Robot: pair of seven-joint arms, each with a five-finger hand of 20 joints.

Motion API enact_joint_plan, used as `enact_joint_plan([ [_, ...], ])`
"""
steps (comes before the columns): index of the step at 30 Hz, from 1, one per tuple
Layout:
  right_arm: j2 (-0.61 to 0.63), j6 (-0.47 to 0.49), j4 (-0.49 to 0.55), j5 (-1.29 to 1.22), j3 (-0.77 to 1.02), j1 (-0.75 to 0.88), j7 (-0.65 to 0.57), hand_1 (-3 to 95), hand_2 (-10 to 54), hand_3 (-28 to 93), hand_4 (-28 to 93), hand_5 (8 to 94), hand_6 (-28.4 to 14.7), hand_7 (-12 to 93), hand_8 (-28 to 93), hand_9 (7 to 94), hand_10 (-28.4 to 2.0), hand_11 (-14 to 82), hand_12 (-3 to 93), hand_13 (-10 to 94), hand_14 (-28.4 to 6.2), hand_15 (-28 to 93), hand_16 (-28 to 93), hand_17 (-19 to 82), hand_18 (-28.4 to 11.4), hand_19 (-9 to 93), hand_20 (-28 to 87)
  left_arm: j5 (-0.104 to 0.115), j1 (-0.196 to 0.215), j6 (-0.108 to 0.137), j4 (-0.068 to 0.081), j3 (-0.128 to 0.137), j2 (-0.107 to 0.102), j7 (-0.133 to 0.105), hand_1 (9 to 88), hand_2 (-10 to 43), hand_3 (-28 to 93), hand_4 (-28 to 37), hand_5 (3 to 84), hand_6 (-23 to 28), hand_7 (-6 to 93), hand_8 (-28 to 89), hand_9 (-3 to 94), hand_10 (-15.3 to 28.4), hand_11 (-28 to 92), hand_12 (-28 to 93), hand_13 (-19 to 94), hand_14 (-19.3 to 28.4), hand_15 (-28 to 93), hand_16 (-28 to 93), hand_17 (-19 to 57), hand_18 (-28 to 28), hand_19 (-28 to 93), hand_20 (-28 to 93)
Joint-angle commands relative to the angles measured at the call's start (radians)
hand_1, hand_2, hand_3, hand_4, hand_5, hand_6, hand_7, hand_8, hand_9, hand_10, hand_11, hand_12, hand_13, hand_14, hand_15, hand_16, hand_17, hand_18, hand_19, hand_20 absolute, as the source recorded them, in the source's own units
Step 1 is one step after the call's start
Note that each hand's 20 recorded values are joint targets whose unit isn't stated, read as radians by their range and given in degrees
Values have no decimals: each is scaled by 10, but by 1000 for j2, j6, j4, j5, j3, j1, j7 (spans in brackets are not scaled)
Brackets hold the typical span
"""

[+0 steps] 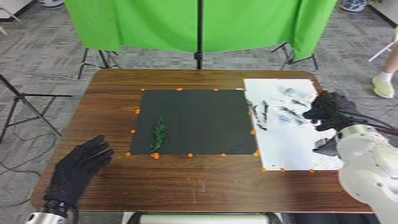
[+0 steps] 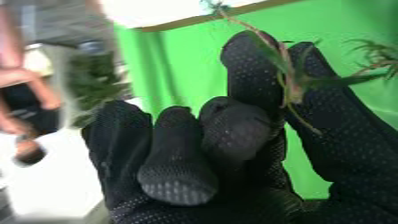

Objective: Arrange flowers

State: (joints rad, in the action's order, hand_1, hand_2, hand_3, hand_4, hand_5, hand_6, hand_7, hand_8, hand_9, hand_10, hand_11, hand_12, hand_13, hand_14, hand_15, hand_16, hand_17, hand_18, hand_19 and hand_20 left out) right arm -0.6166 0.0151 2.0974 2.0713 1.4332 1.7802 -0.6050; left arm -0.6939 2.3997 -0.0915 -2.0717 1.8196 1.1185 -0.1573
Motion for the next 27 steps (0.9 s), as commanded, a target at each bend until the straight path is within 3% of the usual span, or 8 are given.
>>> enact_joint_plan([
  [1, -148, 71, -53, -44, -335, -315, 82, 394, -57, 834, -209, 793, 3, 544, 146, 928, -69, 625, 339, 872, -69, 817, 296, 555, -214, 932, 683, 2, -4, 2, 7, -16, 6, 23, 242, 12, 701, -264, 384, 47, 192, -85, 333, 129, 243, 169, 258, 157, 368, -12, -80, 211, 505, 75],
  [5, -251, 149, -115, -8, -496, -442, 50, 392, -51, 833, -213, 793, 3, 541, 147, 930, -68, 623, 341, 873, -68, 816, 298, 557, -214, 932, 685, 2, -14, -1, 12, -19, 7, 33, 243, 13, 700, -265, 384, 48, 191, -86, 333, 128, 243, 169, 258, 157, 367, -12, -80, 211, 506, 75],
  [11, -339, 167, -211, 68, -684, -574, -50, 391, -47, 834, -212, 794, 3, 539, 147, 933, -66, 619, 341, 878, -65, 813, 298, 566, -215, 932, 684, 3, -19, 0, 15, -20, 8, 38, 242, 13, 701, -265, 384, 48, 191, -86, 333, 128, 243, 170, 259, 156, 368, -11, -80, 211, 506, 74],
  [16, -393, 186, -300, 100, -758, -635, -69, 387, -38, 831, -213, 796, 3, 535, 144, 936, -64, 617, 338, 884, -61, 809, 300, 572, -213, 932, 684, 3, -24, -2, 19, -24, 6, 42, 242, 13, 701, -265, 384, 48, 191, -86, 333, 128, 244, 170, 259, 156, 369, -11, -80, 211, 505, 74],
  [21, -432, 230, -326, 97, -778, -643, -96, 367, -23, 834, -214, 803, 2, 523, 125, 937, -63, 616, 335, 888, -58, 805, 301, 579, -213, 932, 683, 2, -27, -3, 20, -27, 6, 43, 242, 13, 701, -265, 384, 48, 191, -85, 333, 128, 244, 169, 259, 156, 368, -11, -80, 210, 505, 74],
  [23, -450, 241, -332, 89, -780, -644, -98, 341, -2, 838, -216, 814, 1, 524, 43, 937, -62, 618, 324, 890, -57, 802, 301, 582, -212, 932, 682, 3, -28, -4, 21, -28, 5, 44, 242, 13, 700, -265, 384, 48, 191, -85, 334, 129, 243, 169, 259, 157, 370, -11, -80, 210, 505, 74],
  [25, -464, 246, -338, 91, -783, -643, -92, 319, 17, 838, -213, 833, 3, 538, -113, 937, -63, 622, 310, 894, -55, 800, 299, 589, -211, 932, 682, 3, -29, -5, 22, -29, 6, 45, 242, 14, 700, -264, 384, 47, 191, -85, 333, 128, 243, 169, 259, 157, 369, -11, -80, 211, 505, 74],
  [27, -480, 256, -340, 64, -777, -640, -99, 301, 33, 826, -217, 841, 4, 537, -131, 937, -63, 627, 301, 899, -55, 797, 299, 592, -212, 932, 683, 2, -33, -8, 23, -31, 5, 47, 241, 14, 700, -264, 384, 47, 191, -85, 334, 128, 243, 168, 259, 156, 369, -11, -80, 211, 505, 74],
])
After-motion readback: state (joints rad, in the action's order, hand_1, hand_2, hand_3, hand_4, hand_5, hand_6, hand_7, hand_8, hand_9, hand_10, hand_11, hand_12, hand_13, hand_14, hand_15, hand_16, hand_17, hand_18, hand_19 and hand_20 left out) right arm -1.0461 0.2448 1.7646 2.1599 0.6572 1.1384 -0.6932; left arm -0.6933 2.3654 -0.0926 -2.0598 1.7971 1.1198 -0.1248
